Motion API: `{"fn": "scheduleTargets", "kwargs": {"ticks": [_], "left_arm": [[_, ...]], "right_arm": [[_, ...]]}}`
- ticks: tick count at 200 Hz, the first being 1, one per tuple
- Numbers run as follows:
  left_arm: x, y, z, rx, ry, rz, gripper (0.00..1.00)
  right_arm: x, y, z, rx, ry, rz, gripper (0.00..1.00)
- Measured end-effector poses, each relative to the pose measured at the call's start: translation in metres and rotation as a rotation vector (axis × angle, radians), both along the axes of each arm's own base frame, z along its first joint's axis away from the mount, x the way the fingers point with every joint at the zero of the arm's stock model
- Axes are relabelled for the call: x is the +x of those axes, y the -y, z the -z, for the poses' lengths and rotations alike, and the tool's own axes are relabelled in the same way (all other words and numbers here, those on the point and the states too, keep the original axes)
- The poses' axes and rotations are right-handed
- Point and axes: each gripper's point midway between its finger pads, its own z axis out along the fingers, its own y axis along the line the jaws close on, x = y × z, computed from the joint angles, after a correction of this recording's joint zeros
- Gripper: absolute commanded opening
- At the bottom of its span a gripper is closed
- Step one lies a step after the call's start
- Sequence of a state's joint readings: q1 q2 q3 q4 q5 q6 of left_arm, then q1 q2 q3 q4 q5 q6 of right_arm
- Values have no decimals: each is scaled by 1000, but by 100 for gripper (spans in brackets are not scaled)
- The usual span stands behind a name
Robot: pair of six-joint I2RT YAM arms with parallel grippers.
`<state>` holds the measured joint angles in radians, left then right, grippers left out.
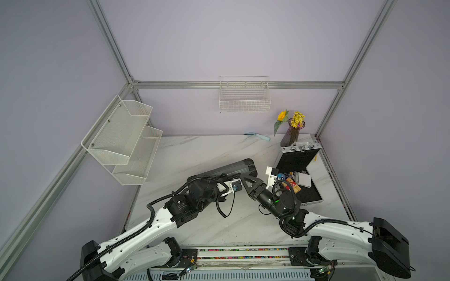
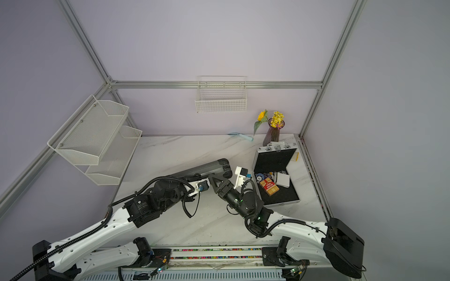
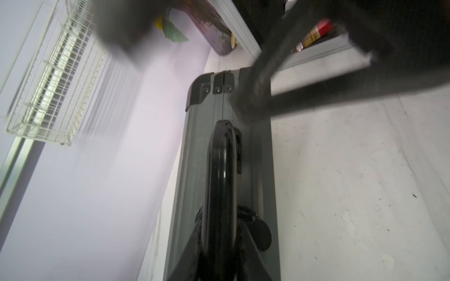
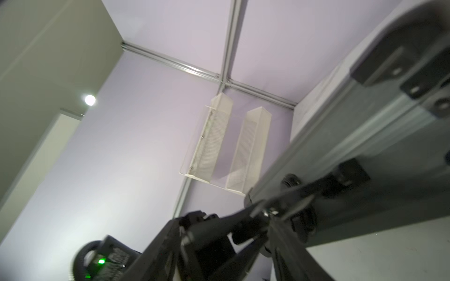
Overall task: Open the poker set cases
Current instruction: Adjust the poker set case at the center of the board.
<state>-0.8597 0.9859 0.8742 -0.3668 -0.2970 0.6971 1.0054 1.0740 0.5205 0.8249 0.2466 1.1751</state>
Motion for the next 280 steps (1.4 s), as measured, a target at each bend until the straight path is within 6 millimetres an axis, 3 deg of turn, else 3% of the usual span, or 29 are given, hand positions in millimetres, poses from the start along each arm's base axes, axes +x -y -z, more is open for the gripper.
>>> {"fn": "scheduleTargets", "kwargs": {"ticks": [23,40,68,100,132,162,216,280], "left_arm": [[7,-5,1,-20,-37,-81,0],[14,-10,0,-50,-74,-143,0],[26,-18,-4,-140,-185,-283,0],[46,-33,-10,-309,-312,-488,0],[62,-50,-14,-510,-406,-664,0],[75,-58,-14,-635,-456,-765,0],[102,-47,-16,-807,-562,-847,0],[123,-51,-26,-999,-553,-906,0]], "right_arm": [[-13,34,-52,115,86,50,62],[-15,50,-60,137,84,92,62],[-5,58,-35,62,-10,160,60],[3,53,2,-36,-116,180,58],[6,47,23,-87,-175,175,57],[7,46,30,-106,-193,175,56],[7,46,34,-122,-202,178,55],[11,44,45,-169,-219,194,54]]}}
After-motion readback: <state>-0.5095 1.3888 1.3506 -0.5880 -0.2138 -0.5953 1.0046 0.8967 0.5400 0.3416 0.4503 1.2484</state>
